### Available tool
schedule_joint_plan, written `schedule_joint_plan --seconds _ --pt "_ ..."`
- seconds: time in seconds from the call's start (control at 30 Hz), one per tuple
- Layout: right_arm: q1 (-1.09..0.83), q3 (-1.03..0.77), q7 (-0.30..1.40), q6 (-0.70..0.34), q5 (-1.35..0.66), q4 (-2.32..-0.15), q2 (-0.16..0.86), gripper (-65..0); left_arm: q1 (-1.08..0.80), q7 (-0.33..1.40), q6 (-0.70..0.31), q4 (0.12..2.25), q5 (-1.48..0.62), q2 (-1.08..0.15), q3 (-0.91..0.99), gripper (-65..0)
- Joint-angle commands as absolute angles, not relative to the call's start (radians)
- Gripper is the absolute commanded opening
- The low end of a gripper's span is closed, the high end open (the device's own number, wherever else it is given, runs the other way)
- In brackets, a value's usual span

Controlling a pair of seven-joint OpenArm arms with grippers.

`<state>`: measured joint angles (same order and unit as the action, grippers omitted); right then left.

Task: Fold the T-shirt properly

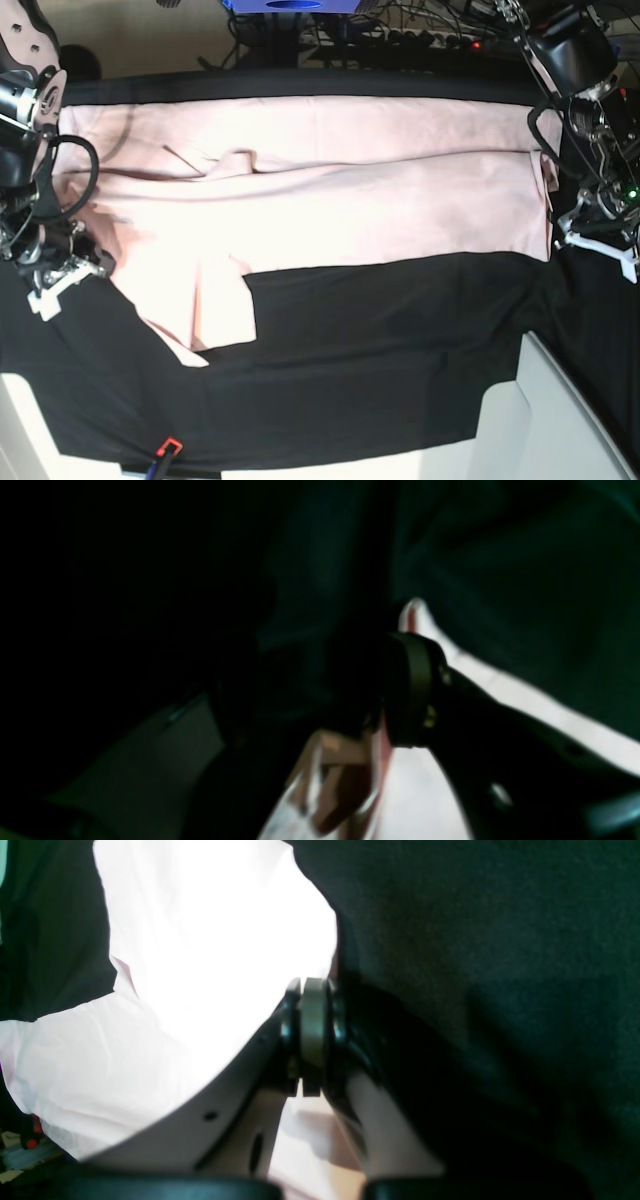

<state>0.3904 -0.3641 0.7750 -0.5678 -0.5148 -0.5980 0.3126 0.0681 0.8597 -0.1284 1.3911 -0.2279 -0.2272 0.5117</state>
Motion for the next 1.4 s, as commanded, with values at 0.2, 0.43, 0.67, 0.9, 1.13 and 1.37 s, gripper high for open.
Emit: schedule_joint_plan --seconds 0.2,0.43,0.67,0.9,1.13,1.37 --pt "0.412 -0.369 0.763 -0.579 -0.532 -0.611 0.331 -64.9 0.180 0.845 -0.125 1.262 -0.232 -0.242 0.513 -11.1" --pt "0.412 -0.367 0.768 -0.582 -0.532 -0.613 0.331 -64.9 0.260 0.834 -0.125 1.106 -0.232 -0.242 0.513 -10.9" --pt "0.412 -0.369 0.768 -0.582 -0.532 -0.613 0.331 -64.9 0.297 0.736 -0.125 0.998 -0.222 -0.240 0.513 -10.9" --pt "0.412 -0.369 0.769 -0.582 -0.532 -0.615 0.331 -64.9 0.346 0.638 -0.124 0.799 -0.222 -0.249 0.421 -11.1" --pt "0.410 -0.369 0.769 -0.582 -0.532 -0.615 0.332 -64.9 0.375 0.613 -0.124 0.776 -0.223 -0.246 0.410 -11.1" --pt "0.410 -0.369 0.769 -0.582 -0.532 -0.616 0.332 -64.9 0.406 0.613 -0.120 0.759 -0.223 -0.249 0.412 -11.8"
